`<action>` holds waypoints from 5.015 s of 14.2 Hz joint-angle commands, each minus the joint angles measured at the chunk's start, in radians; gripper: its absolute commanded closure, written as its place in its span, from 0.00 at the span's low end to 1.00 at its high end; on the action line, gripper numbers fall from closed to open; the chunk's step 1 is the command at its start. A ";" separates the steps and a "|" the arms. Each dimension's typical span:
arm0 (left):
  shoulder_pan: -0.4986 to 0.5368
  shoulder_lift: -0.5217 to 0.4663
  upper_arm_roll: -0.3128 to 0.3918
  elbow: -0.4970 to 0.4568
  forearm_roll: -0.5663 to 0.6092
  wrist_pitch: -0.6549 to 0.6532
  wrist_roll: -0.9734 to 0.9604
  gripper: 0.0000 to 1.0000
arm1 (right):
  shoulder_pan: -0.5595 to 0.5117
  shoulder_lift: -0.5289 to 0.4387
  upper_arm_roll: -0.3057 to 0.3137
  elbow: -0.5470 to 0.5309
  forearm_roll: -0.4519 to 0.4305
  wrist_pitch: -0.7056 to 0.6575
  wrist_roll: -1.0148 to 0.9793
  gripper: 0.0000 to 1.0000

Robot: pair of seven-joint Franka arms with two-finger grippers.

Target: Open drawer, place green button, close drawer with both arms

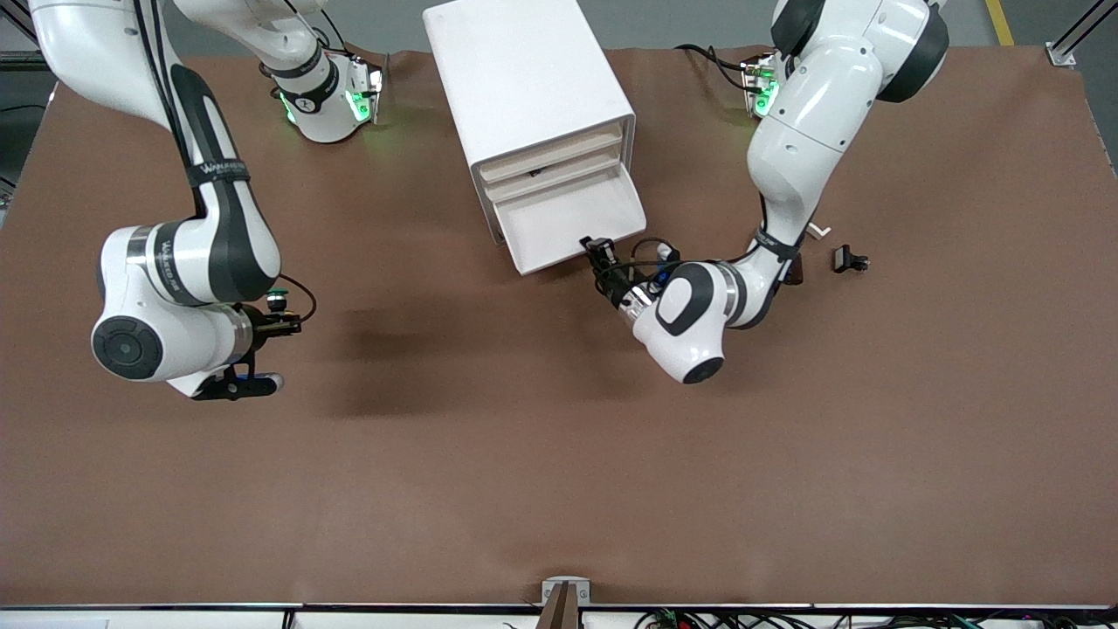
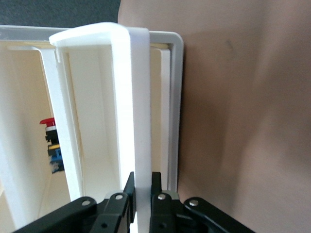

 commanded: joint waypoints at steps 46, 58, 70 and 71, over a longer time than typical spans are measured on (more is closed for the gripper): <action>0.113 -0.327 0.236 0.192 0.728 0.044 1.555 0.00 | 0.738 0.143 -0.004 0.030 0.297 0.360 1.796 0.80; 0.100 -0.616 0.160 -0.415 0.741 0.465 1.659 0.00 | 0.745 0.149 -0.004 0.036 0.291 0.375 1.778 0.00; 0.097 -0.626 -0.049 -0.582 0.800 0.633 1.672 0.00 | 0.559 -0.153 -0.016 0.144 0.240 -0.036 1.511 0.00; 0.097 -0.618 -0.072 -0.604 0.798 0.671 1.651 0.00 | 0.545 -0.182 -0.016 0.144 0.202 -0.062 1.461 0.00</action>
